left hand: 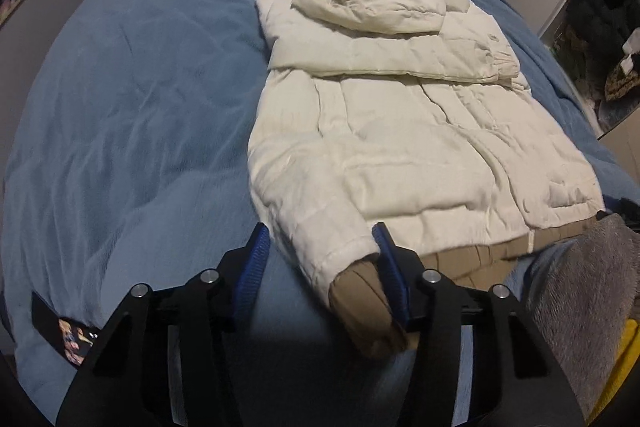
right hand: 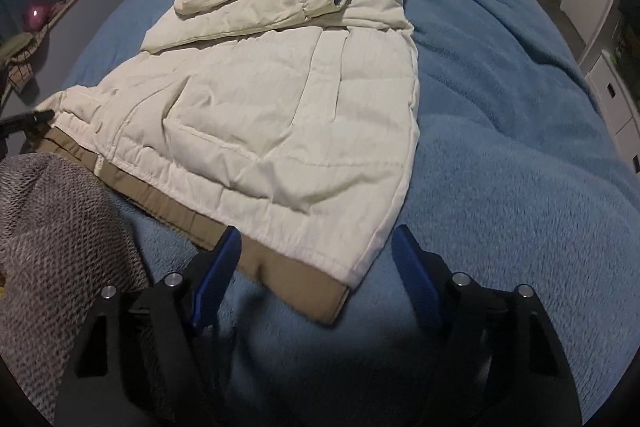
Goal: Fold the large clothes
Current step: 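Move both open tools to the tan hem of the jacket, then grasp the tan hem with the left tool while the right tool grasps it too, then lift the hem with both tools and fold it over onto the hood, release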
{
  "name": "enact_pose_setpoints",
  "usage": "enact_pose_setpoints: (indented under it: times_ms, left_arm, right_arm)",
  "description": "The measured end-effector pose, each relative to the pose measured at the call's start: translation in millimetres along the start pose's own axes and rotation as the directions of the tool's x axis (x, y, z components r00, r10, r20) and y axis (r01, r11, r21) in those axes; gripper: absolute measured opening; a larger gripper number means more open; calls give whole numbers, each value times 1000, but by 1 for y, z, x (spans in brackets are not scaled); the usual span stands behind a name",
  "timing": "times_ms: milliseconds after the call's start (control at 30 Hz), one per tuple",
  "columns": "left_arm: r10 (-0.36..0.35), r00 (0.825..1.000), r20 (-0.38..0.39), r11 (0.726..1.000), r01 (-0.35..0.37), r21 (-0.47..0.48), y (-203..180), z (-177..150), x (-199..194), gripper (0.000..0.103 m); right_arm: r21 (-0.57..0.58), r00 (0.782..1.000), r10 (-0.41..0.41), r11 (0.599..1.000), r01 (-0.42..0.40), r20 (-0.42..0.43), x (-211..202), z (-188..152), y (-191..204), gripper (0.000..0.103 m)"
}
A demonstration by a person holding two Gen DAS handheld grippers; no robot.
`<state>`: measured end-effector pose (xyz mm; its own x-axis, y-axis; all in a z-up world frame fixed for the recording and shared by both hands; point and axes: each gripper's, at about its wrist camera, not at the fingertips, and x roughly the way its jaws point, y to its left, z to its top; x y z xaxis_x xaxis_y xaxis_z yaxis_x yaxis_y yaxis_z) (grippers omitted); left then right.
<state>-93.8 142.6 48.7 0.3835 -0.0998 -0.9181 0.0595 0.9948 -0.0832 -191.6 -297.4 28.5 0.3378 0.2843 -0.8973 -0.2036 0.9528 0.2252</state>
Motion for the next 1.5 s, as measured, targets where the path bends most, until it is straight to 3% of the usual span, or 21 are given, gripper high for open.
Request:
enact_pose_setpoints:
  times_ms: [300, 467, 533, 567, 600, 700, 767, 933, 1133, 1233, 1500]
  left_arm:
    - [-32, 999, 19, 999, 32, 0, -2, -1, 6, 49]
    - [-21, 999, 30, 1000, 21, 21, -5, 2, 13, 47]
    - [-21, 999, 39, 999, 20, 31, -5, 1, 13, 42]
    - [-23, 999, 48, 999, 21, 38, -5, 0, 12, 36]
    - [-28, 998, 55, 999, 26, 42, -5, 0, 11, 33]
    - [-47, 996, 80, 998, 43, 55, -7, 0, 8, 21]
    - [-57, 993, 102, 997, 52, 59, -8, 3, 4, 18]
    - [-107, 981, 163, 994, 102, 36, 0, 31, -8, 16]
    - [-125, 956, 266, 992, 121, 32, 4, 94, -26, 15]
    - [-107, 948, 299, 994, 104, 26, 8, 125, -26, 15]
    - [-99, 916, 389, 985, 146, -96, 36, 209, -7, 15]
  right_arm:
    - [75, 997, 75, 995, -72, -31, 8, -4, -9, 67]
    - [42, 998, 43, 998, -41, -43, 20, 1, -3, 67]
    - [41, 999, 1, 999, 1, -45, 23, 1, -4, 52]
    - [57, 999, -14, 998, 16, -38, 22, 1, -8, 27]
    - [70, 1000, 1, 998, 1, -26, 20, 2, -12, 21]
    - [34, 999, 3, 999, -4, 43, 4, 6, -9, 9]
    - [-5, 995, -18, 1000, 19, 101, -12, 16, -3, 8]
    - [-32, 979, -10, 999, 17, 206, -44, 59, -2, 7]
    - [-63, 947, -12, 997, 34, 321, -70, 132, 2, 7]
    - [-64, 931, -22, 997, 48, 364, -72, 168, 0, 7]
    - [31, 891, -52, 999, 43, 451, -53, 271, -22, 7]
